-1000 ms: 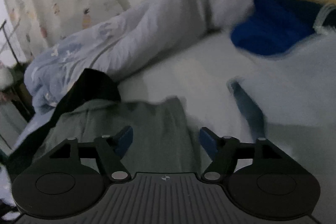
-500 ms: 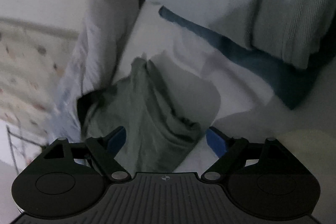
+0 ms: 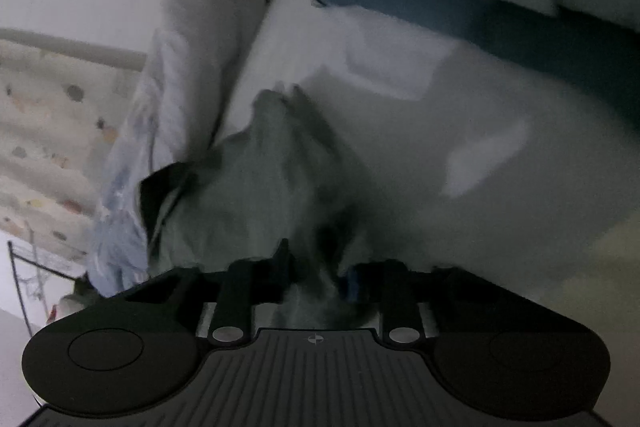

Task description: Fold clothes

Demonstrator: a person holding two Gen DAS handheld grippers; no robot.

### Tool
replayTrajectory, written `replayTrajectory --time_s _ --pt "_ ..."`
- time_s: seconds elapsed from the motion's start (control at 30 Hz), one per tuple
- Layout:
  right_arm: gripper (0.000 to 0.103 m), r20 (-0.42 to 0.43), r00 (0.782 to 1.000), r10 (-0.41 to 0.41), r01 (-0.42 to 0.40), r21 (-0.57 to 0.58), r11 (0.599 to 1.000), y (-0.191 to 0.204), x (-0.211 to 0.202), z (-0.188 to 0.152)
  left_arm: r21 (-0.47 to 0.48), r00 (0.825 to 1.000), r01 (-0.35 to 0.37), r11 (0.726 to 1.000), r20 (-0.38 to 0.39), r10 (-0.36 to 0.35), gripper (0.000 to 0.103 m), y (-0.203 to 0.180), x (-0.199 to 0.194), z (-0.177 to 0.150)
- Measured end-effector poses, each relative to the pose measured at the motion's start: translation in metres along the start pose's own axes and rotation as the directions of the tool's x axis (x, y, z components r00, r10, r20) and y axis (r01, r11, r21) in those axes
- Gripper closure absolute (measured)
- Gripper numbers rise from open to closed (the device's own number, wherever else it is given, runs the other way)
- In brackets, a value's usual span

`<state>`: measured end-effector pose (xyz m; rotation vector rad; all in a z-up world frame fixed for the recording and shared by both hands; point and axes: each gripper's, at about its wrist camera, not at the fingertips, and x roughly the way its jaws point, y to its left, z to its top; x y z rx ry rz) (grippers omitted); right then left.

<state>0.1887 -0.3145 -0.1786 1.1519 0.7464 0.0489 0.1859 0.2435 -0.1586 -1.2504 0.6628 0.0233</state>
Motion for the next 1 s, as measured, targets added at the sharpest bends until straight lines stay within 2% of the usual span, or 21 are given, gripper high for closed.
replayTrajectory --time_s 0.1,0.37,0.53,0.8,1.0 --pt "0.087 0.017 1.0 -0.007 0.008 -0.058 0.998 0.01 -0.013 -0.003 0.009 1.0 0.021 1.0 0.018 -0.021 0.084 -0.007 -0.015 -0.001" --pt "0.09 0.039 0.998 0.049 -0.043 -0.146 0.988 0.054 -0.064 -0.005 0.033 0.995 0.08 0.996 0.055 -0.082 0.086 -0.031 -0.06 -0.008" --pt "0.094 0.062 0.992 0.108 -0.094 -0.195 0.976 0.086 -0.116 -0.003 0.085 0.989 0.127 0.988 0.069 -0.133 0.086 -0.065 -0.11 -0.02" --pt "0.095 0.116 0.956 0.271 -0.228 -0.292 0.929 0.144 -0.229 0.0 0.141 0.961 0.234 0.962 0.12 -0.251 0.086 -0.122 -0.207 -0.047" --pt "0.096 0.132 0.935 0.329 -0.276 -0.308 0.91 0.175 -0.306 0.003 0.071 0.947 0.26 0.963 0.176 -0.268 0.086 -0.149 -0.262 -0.072"
